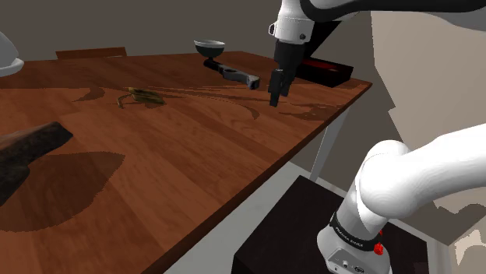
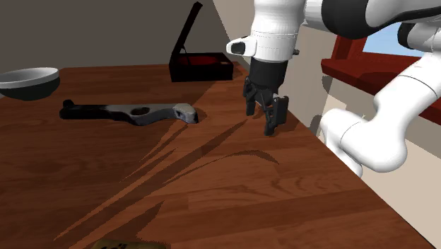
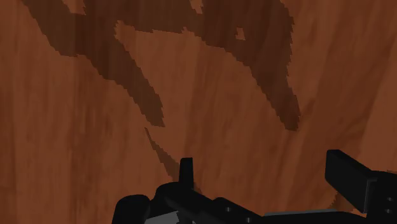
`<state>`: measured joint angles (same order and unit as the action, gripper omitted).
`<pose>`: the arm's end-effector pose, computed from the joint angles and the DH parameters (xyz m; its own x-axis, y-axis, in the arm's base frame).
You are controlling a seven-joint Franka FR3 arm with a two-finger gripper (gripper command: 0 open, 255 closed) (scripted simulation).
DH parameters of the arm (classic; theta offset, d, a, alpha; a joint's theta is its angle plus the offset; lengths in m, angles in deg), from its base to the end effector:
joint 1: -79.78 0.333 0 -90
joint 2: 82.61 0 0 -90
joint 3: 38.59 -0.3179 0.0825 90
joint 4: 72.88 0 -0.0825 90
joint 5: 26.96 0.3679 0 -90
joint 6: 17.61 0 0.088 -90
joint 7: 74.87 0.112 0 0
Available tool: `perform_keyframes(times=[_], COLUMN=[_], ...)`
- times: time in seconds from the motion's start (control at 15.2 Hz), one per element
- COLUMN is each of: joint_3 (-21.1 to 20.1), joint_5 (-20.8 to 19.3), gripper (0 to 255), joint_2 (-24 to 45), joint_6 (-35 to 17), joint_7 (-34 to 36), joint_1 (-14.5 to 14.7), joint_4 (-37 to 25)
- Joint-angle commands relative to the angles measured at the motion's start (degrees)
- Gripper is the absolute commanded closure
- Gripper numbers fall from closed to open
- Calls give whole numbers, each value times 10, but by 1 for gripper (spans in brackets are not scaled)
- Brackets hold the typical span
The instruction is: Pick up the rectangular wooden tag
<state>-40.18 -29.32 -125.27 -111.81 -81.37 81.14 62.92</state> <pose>0.3069 0.0138 0.5746 0.9870 0.1601 0.0113 0.1591 -0.9853 0.0616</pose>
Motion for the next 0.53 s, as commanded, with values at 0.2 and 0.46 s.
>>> perform_keyframes(times=[0.2,0.46], joint_3=[-14,-31], joint_5=[20,42], gripper=[0,0], joint_2=[57,132], joint_6=[-24,-49], joint_7=[18,39], joint_1=[9,19], joint_4=[-36,-92])
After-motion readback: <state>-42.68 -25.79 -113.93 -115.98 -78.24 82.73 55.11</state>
